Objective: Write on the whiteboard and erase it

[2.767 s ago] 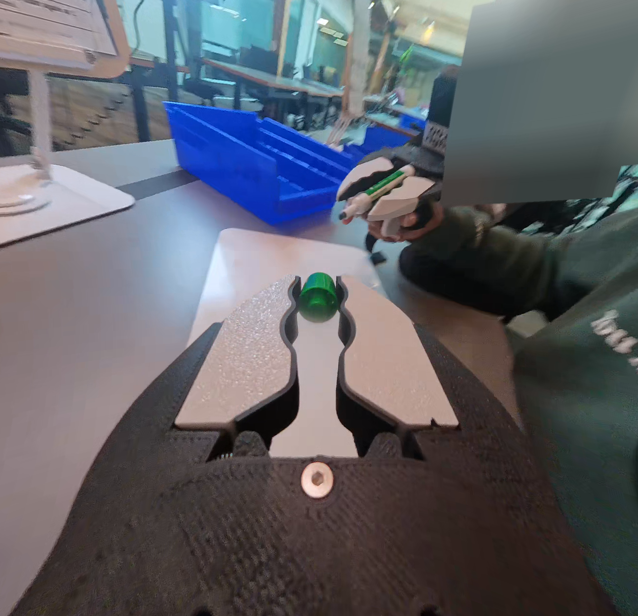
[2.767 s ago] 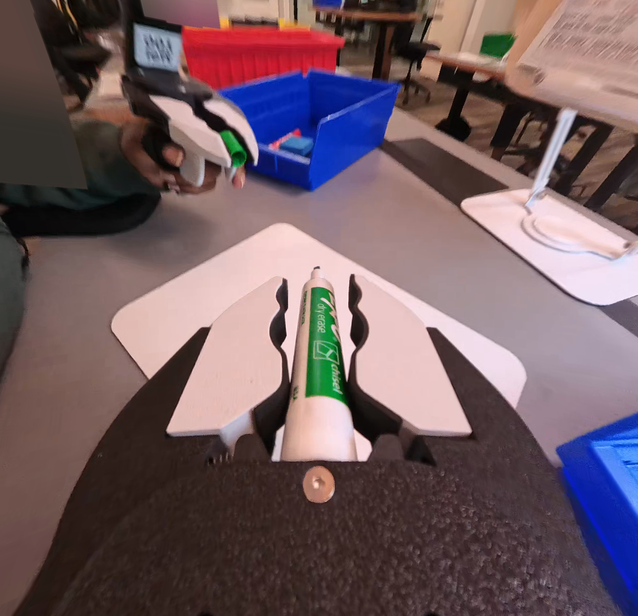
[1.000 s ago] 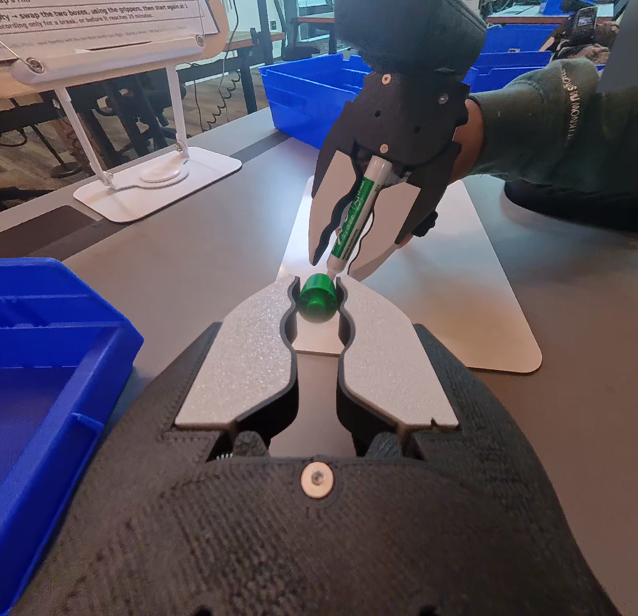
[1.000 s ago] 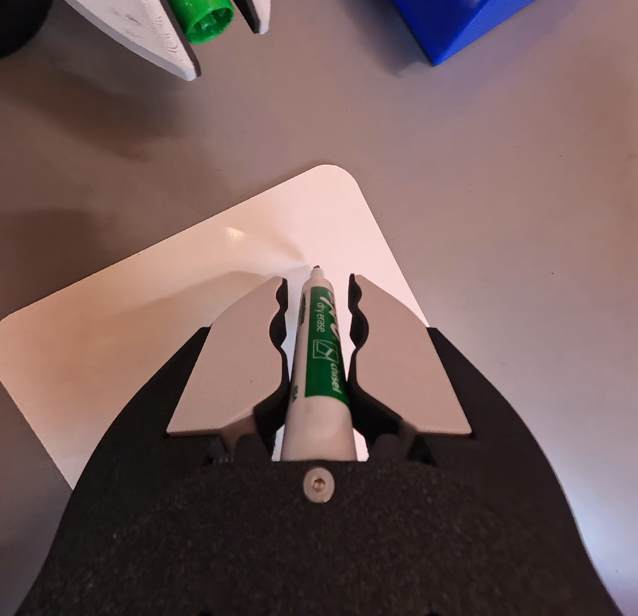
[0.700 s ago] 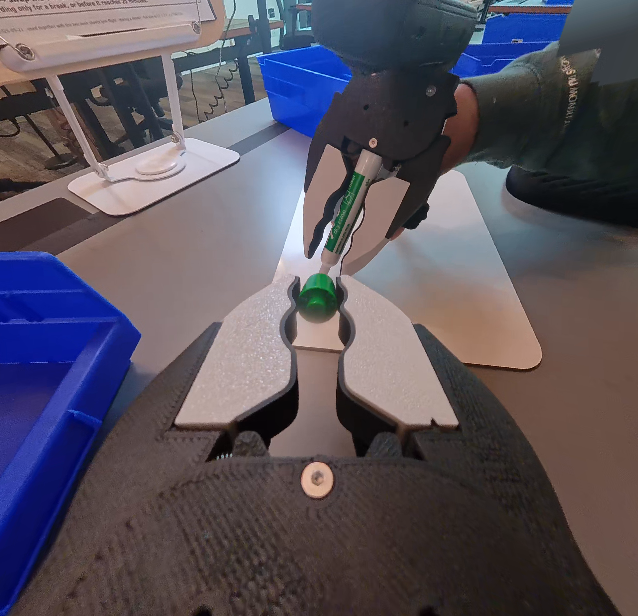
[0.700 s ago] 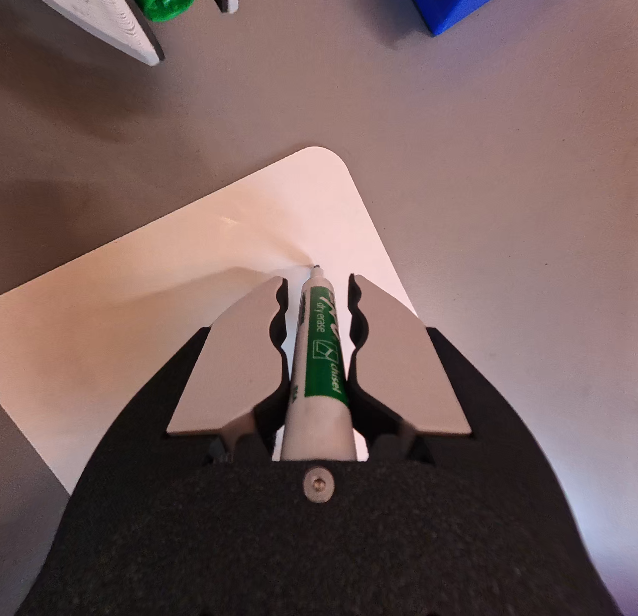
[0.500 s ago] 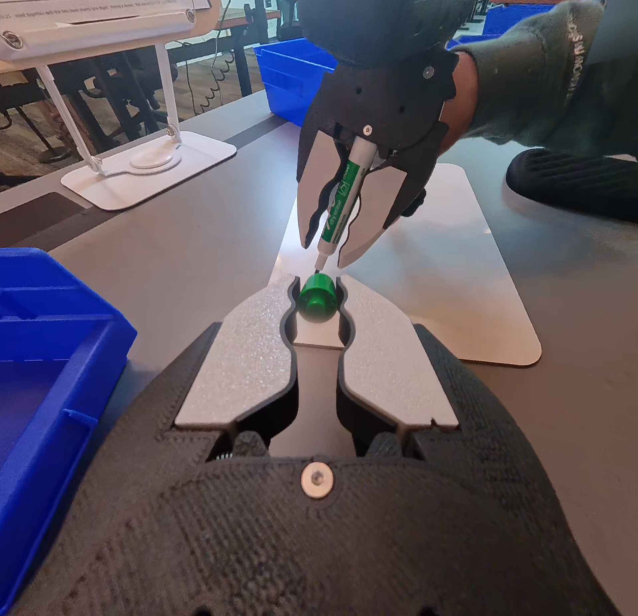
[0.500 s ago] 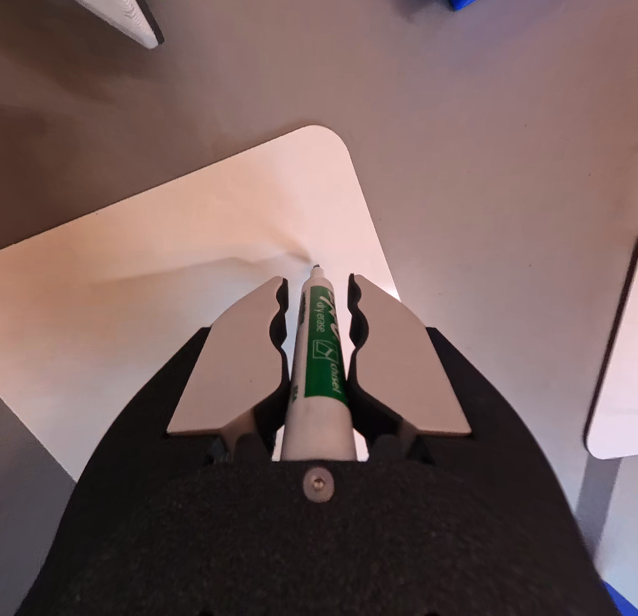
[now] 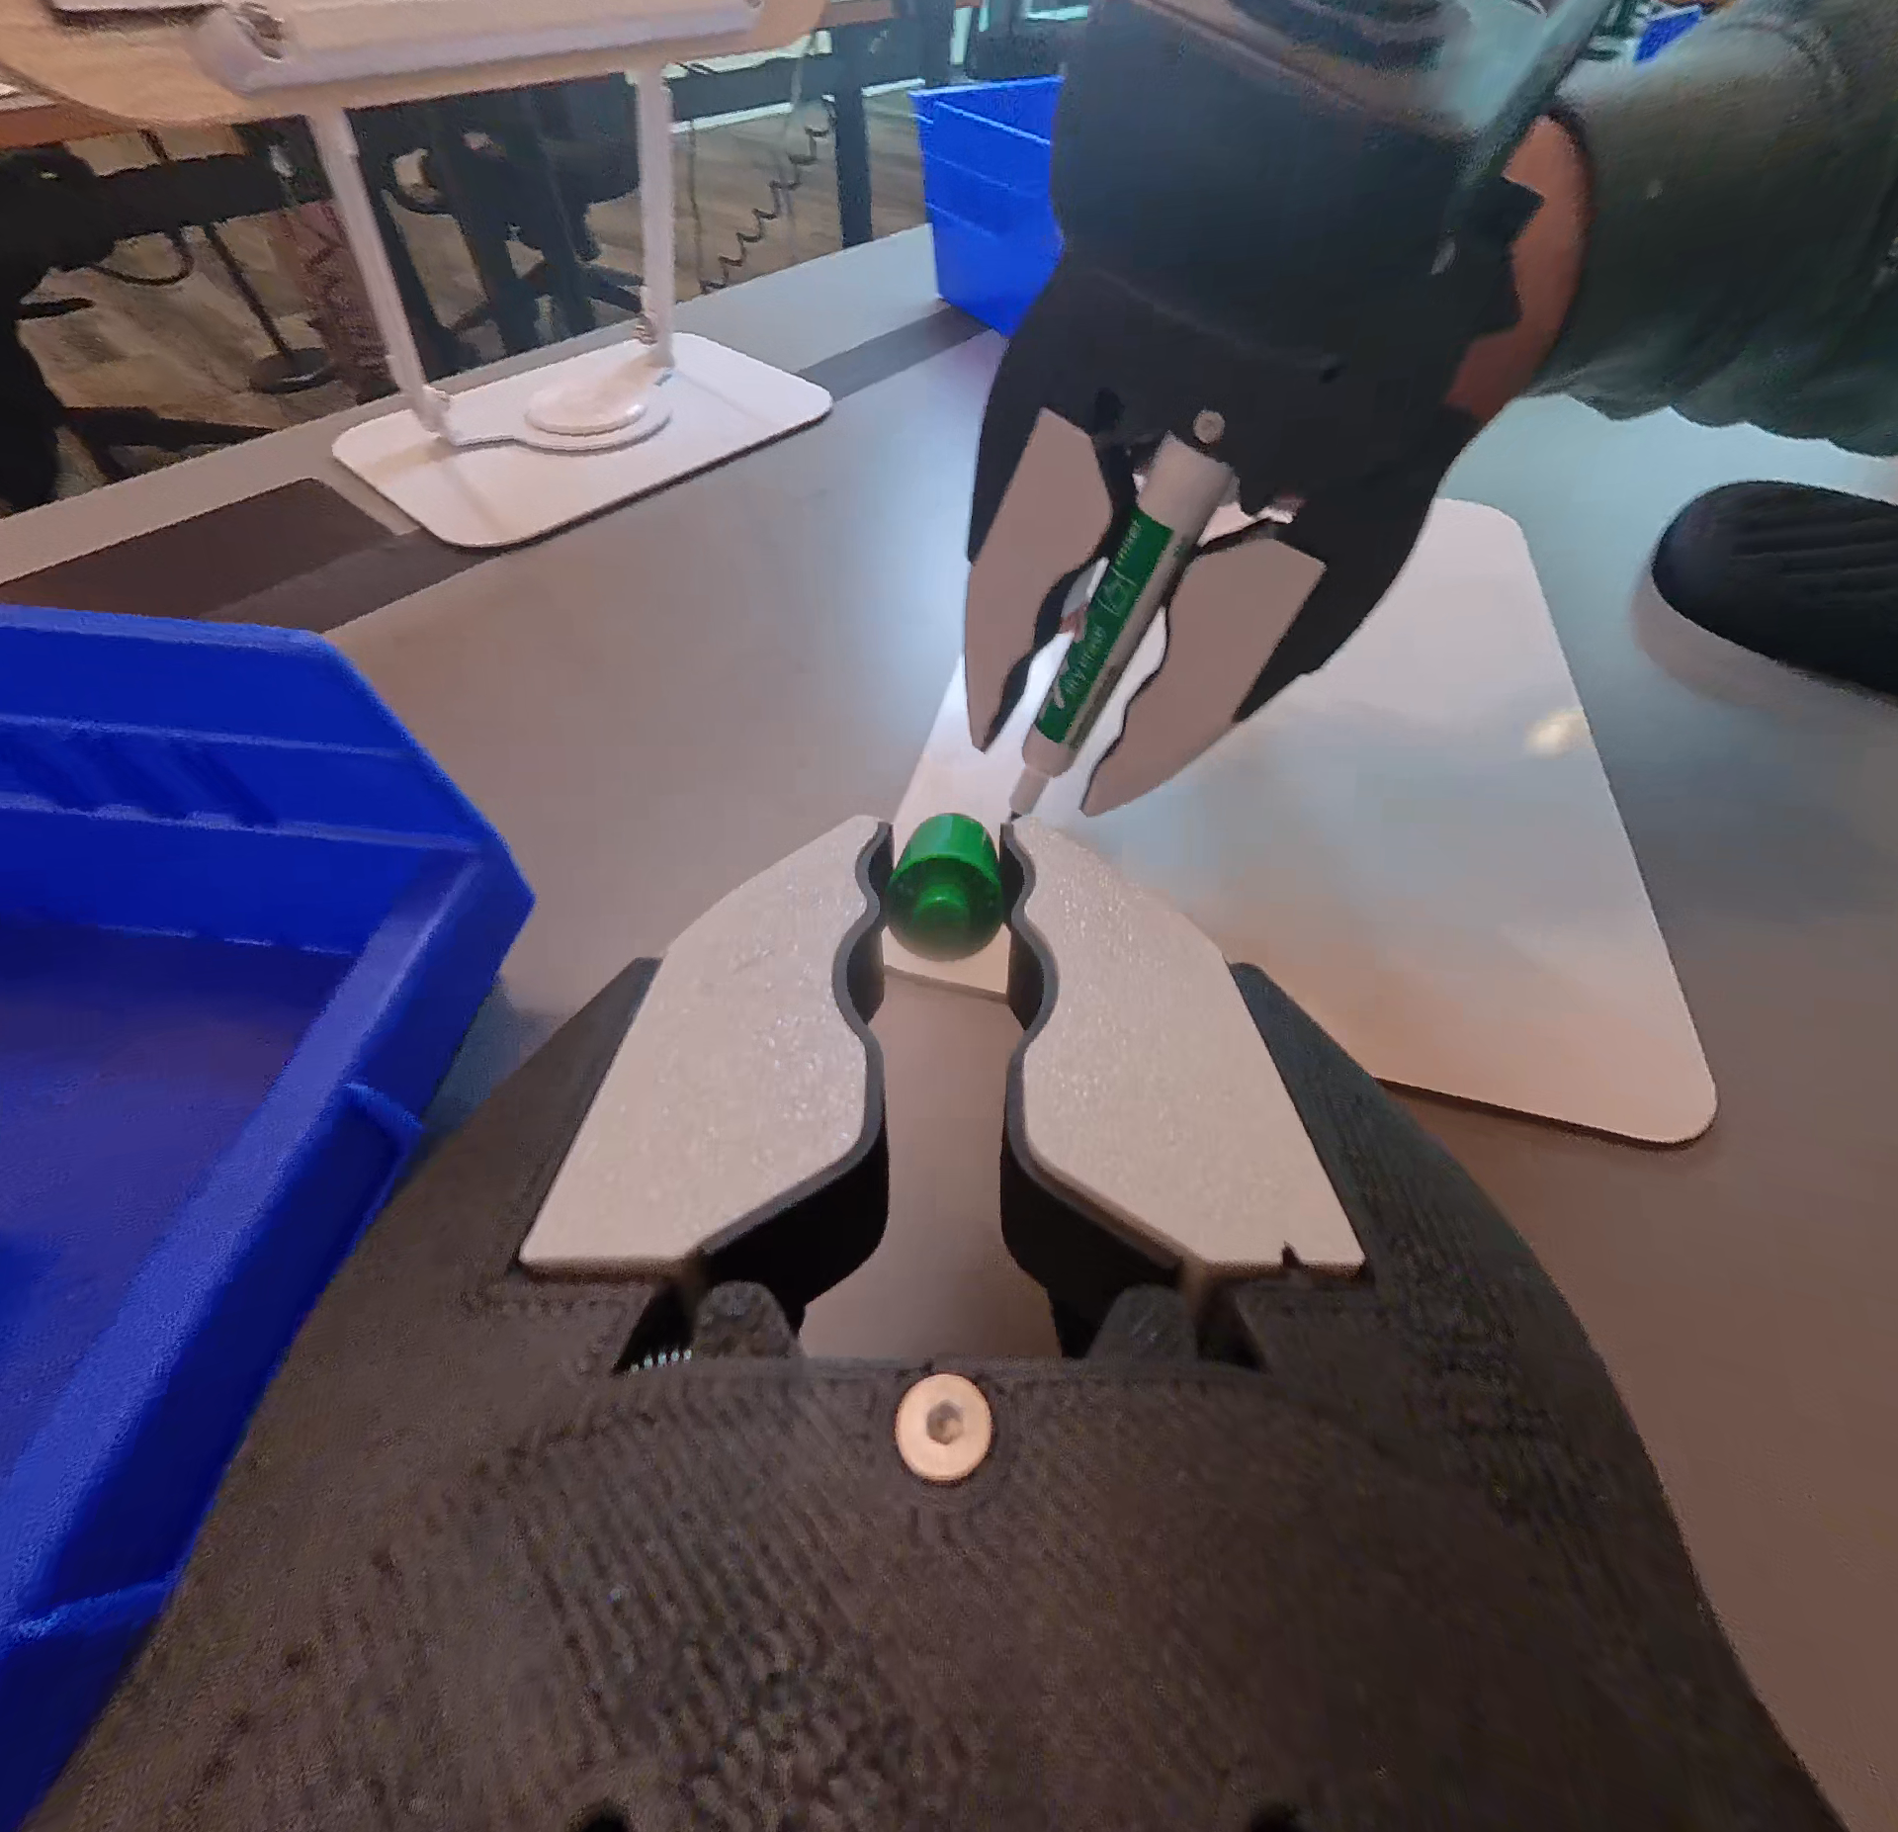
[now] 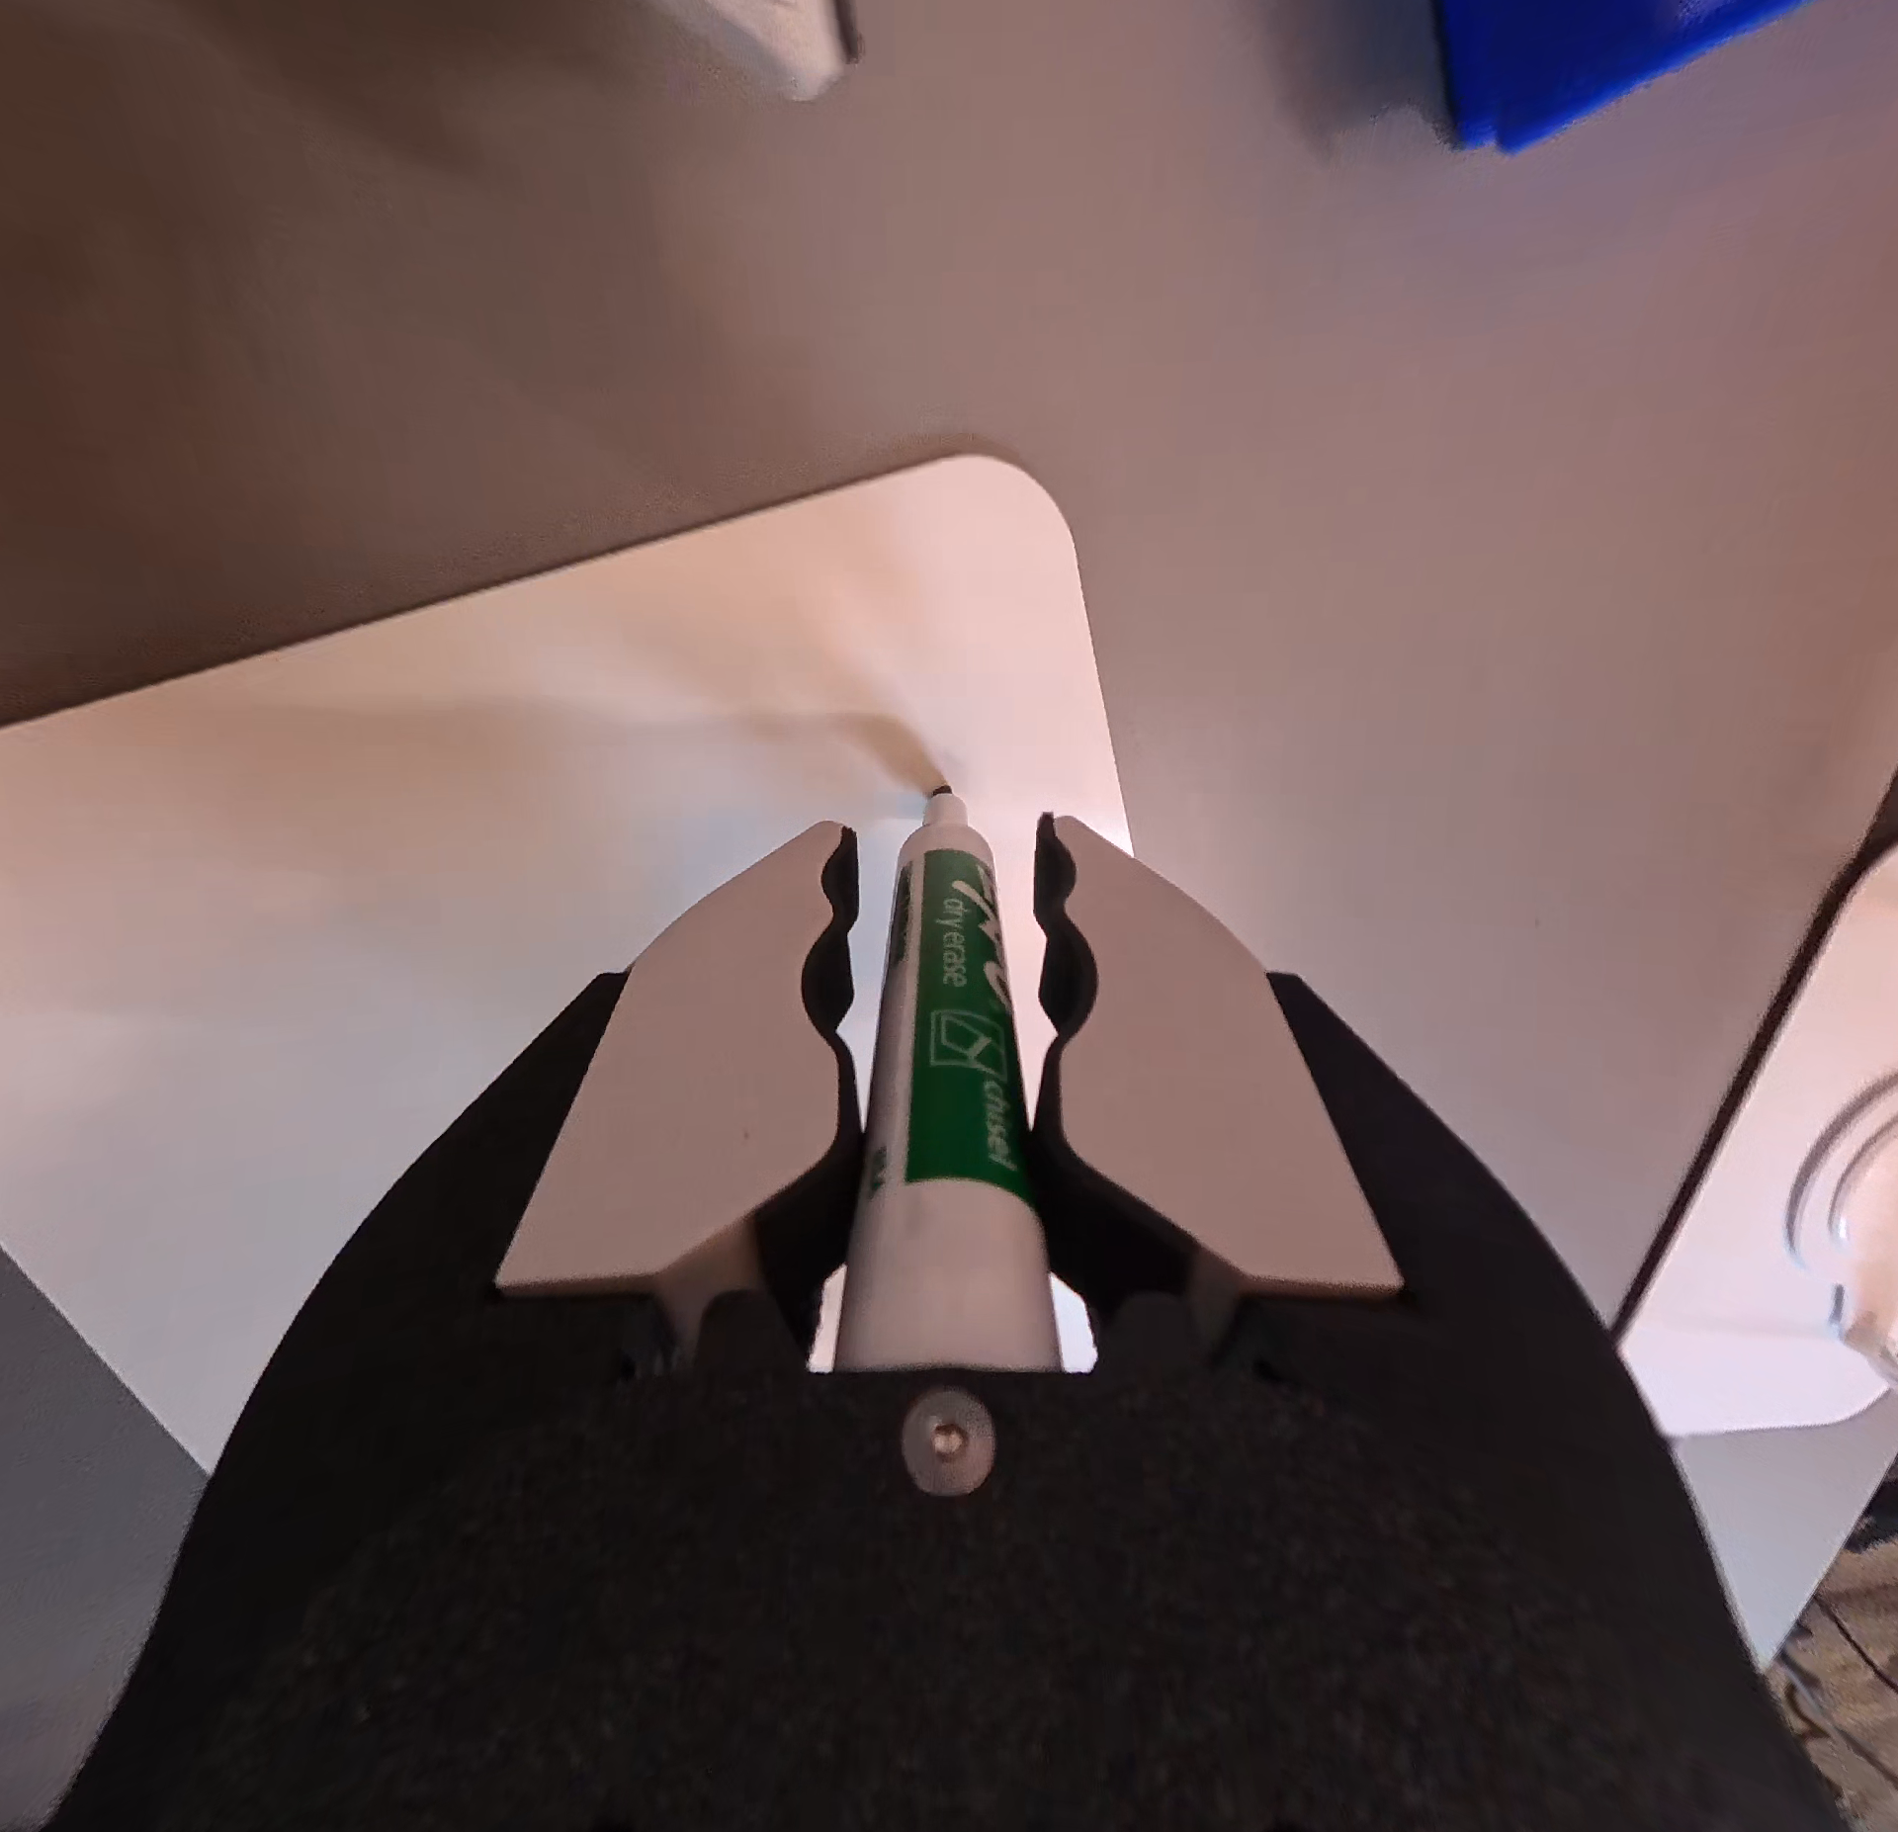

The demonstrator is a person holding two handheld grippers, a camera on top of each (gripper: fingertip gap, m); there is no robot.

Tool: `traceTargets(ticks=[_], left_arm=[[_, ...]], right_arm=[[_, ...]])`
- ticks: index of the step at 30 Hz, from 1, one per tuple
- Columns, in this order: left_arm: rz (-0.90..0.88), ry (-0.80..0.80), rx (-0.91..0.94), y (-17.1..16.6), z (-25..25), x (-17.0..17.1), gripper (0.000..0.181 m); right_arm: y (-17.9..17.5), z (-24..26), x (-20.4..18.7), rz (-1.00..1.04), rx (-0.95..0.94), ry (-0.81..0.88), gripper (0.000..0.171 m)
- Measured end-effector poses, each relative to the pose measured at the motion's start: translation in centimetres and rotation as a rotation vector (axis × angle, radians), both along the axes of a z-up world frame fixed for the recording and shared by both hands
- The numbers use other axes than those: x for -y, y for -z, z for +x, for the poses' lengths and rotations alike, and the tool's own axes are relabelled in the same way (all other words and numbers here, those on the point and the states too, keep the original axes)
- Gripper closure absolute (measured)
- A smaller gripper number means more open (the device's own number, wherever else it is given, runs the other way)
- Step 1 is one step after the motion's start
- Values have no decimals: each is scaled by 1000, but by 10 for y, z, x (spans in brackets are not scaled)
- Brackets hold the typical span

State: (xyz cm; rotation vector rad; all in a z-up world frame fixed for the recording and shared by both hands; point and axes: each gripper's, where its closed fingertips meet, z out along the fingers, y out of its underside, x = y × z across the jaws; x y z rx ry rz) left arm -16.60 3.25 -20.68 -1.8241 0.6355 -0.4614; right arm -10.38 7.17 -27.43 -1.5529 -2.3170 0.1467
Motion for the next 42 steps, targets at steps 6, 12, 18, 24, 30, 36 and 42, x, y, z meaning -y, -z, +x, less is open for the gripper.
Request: traceTargets(ticks=[6,12,18,24,30,36,42], left_arm=[[28,-40,-13,-3,-10,-4,162],[23,-25,-26,-1,-7,-4,162],[16,-16,-36,2,-5,-4,162],[5,-5,-43,6,-3,-3,162],[1,11,-45,6,0,-1,162],[-9,31,-52,8,3,1,162],[-17,25,-79,12,2,0,162]], right_arm=[[0,-9,26,-36,7,-84,138],[0,16,34,-28,54,-80,138],[0,57,19,-11,104,10,138],[0,66,45,-65,110,-19,138],[-5,37,57,-98,-2,-43,137],[-21,52,-2,-85,-121,138,137],[-11,43,-26,-73,-122,155,137]])
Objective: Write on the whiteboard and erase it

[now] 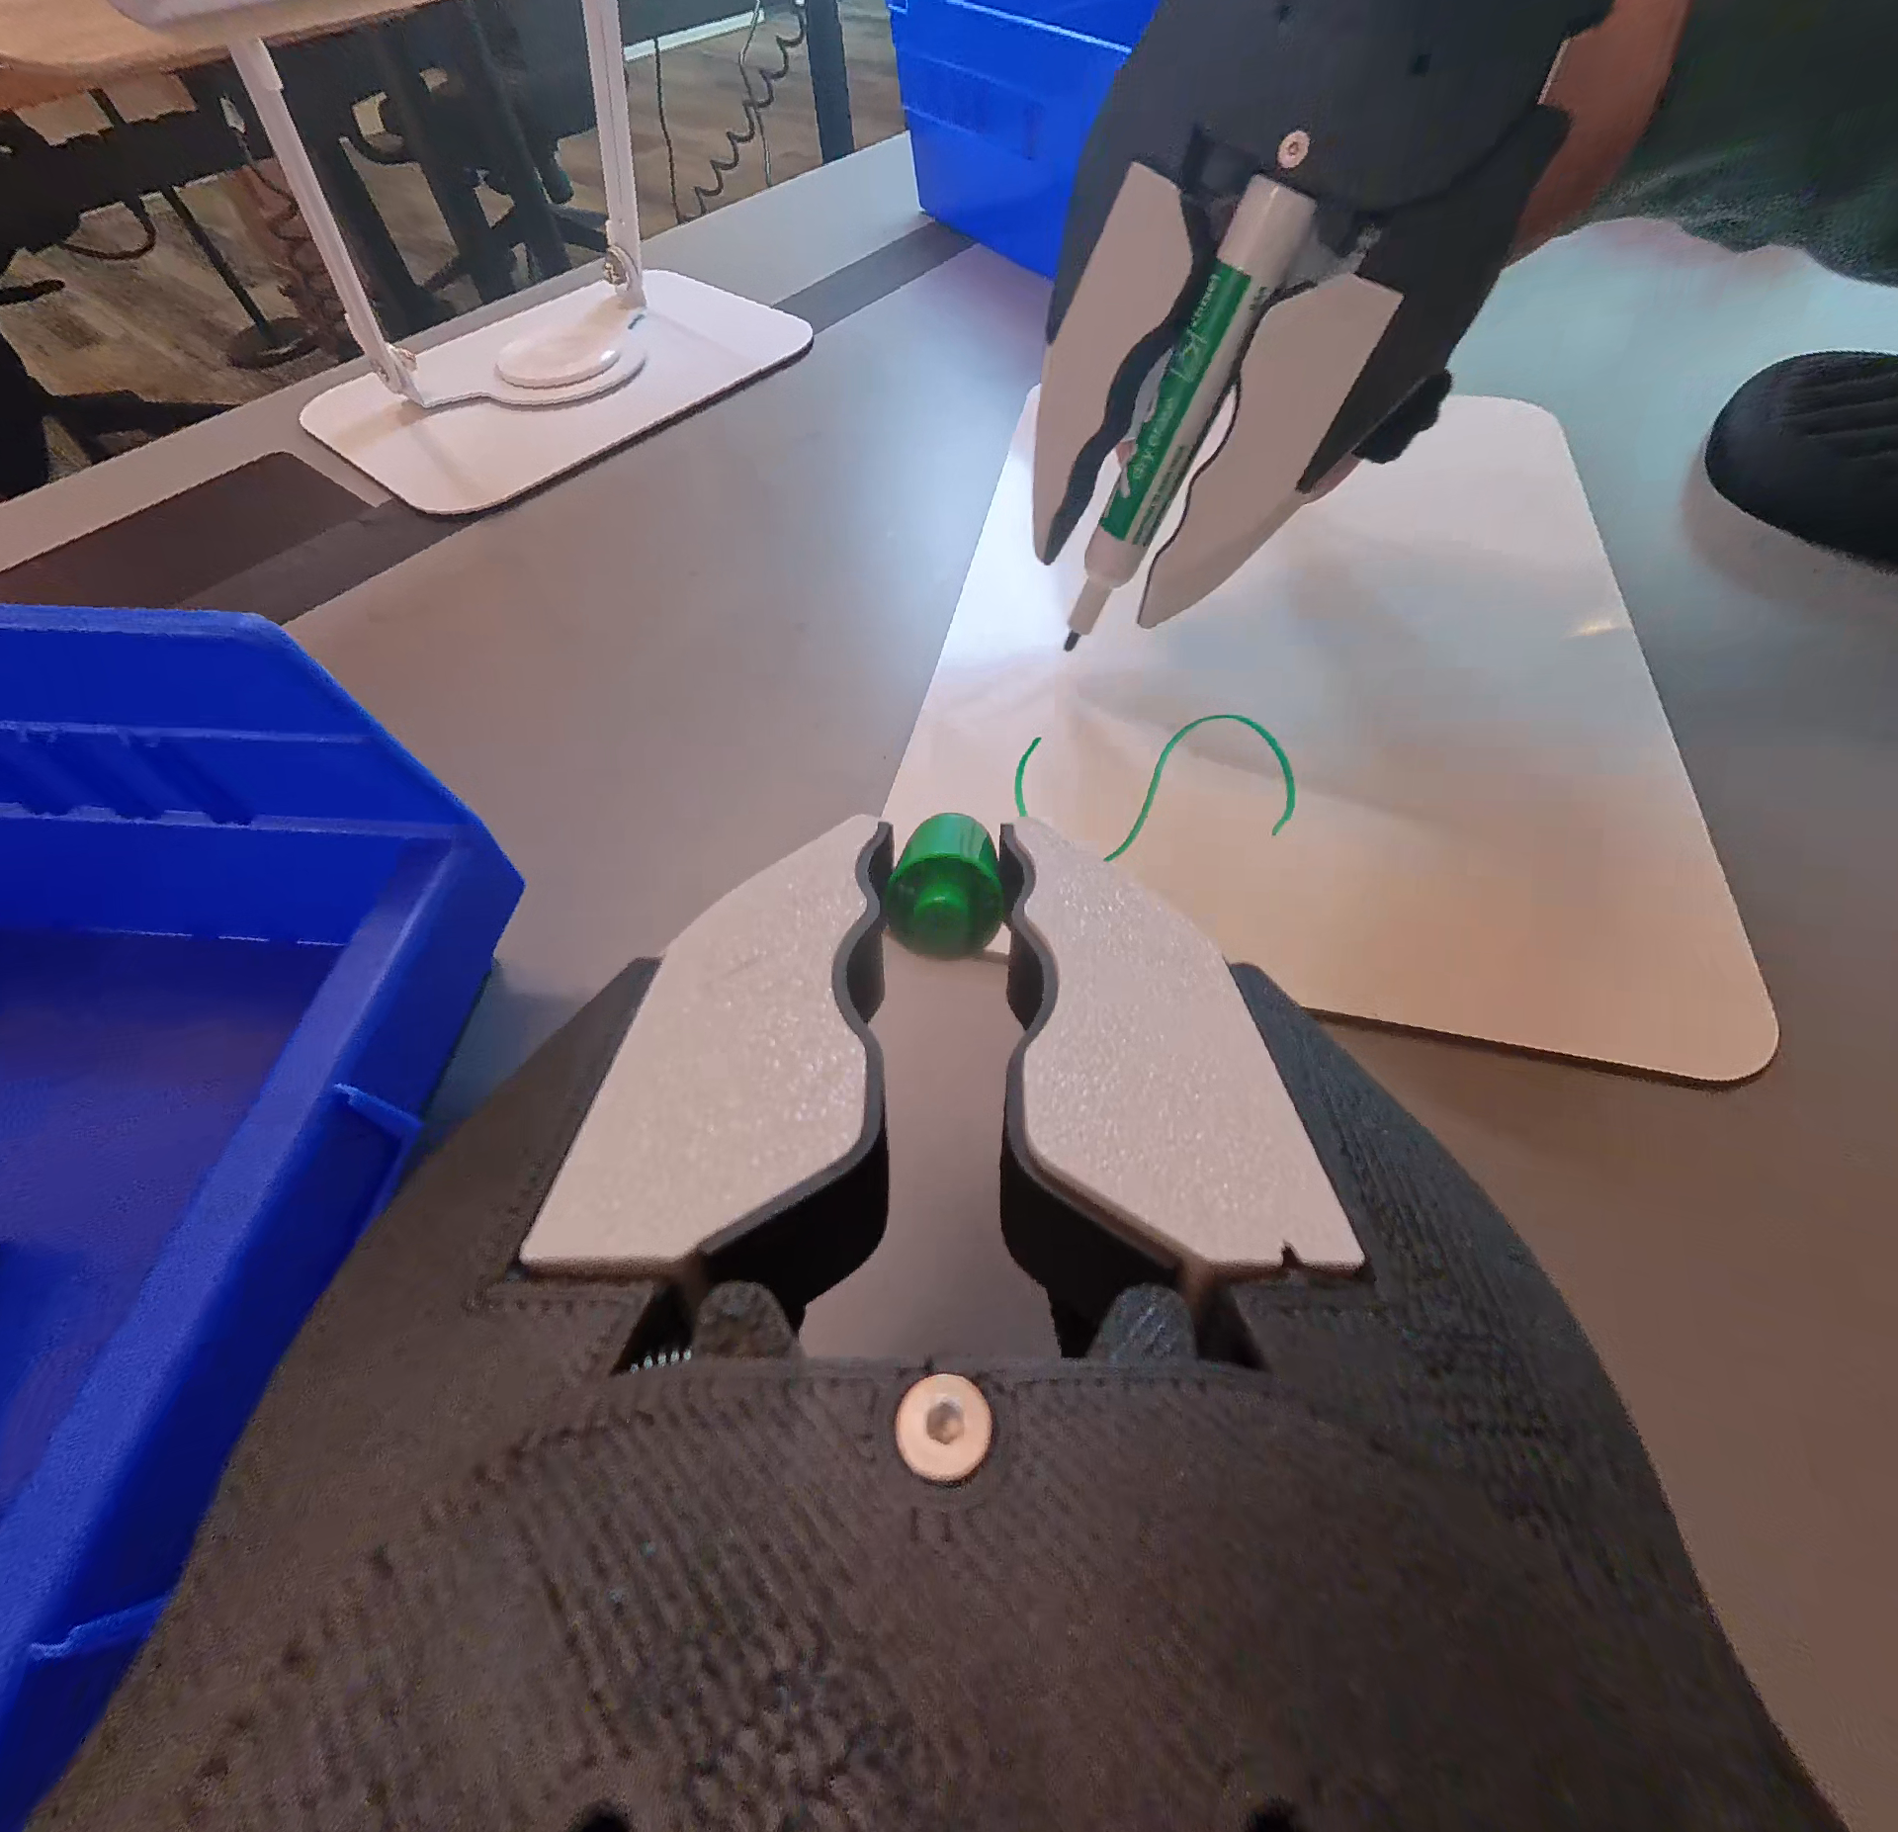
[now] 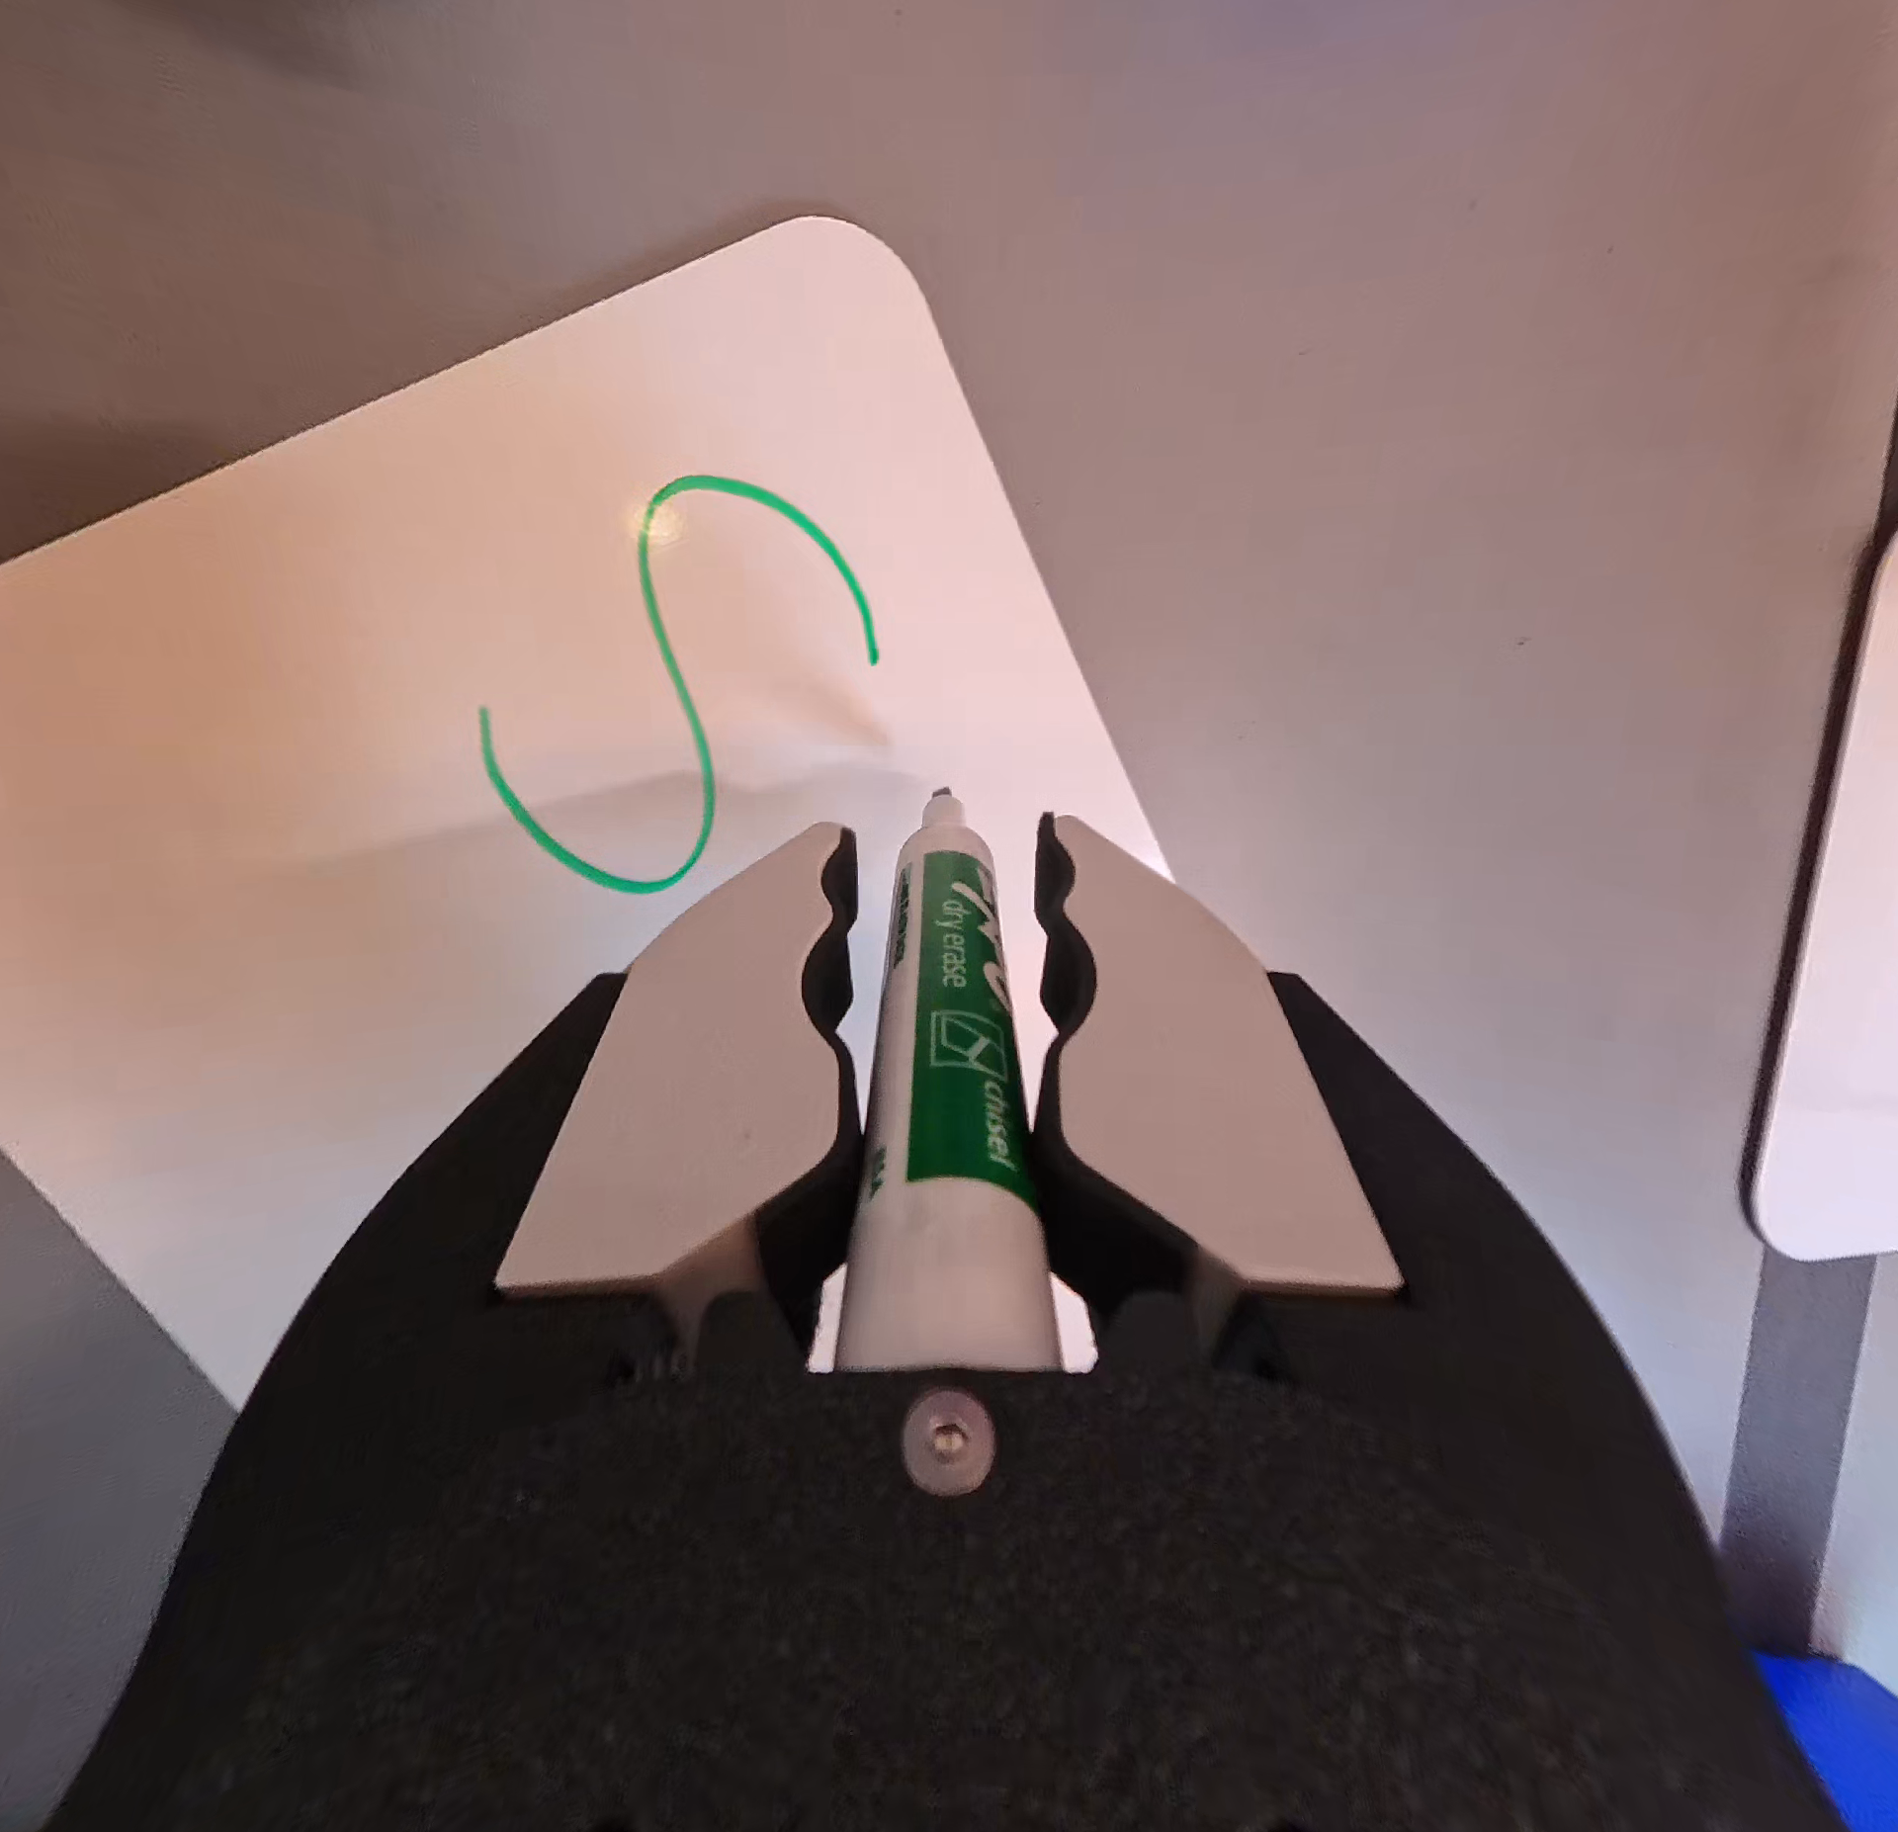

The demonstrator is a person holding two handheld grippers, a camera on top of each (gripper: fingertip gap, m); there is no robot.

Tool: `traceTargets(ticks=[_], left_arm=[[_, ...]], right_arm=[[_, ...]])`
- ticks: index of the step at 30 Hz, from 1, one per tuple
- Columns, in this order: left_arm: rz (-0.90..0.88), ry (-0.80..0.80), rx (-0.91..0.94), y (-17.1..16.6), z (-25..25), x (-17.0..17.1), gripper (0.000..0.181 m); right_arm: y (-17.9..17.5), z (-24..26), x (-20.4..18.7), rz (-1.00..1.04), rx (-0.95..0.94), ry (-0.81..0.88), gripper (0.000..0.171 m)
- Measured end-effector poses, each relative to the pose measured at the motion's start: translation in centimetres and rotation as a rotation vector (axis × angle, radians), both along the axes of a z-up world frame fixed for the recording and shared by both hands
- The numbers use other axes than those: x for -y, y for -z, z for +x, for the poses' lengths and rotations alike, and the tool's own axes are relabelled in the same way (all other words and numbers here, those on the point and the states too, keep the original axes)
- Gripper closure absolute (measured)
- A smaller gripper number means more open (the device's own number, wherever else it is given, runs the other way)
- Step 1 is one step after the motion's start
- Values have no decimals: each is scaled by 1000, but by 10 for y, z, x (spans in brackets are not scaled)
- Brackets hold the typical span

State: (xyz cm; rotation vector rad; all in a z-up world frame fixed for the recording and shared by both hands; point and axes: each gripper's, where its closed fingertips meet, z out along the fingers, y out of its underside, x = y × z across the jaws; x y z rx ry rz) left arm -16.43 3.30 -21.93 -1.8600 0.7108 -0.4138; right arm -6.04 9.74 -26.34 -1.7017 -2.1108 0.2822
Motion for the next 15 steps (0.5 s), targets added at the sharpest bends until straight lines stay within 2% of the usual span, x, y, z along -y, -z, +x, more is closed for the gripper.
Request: traceTargets(ticks=[7,15], left_arm=[[-13,4,0,2,-1,0,162],[-16,14,3,1,1,1,162]], right_arm=[[11,2,-4,1,59,-10,137],[11,46,41,-43,139,-40,137]])
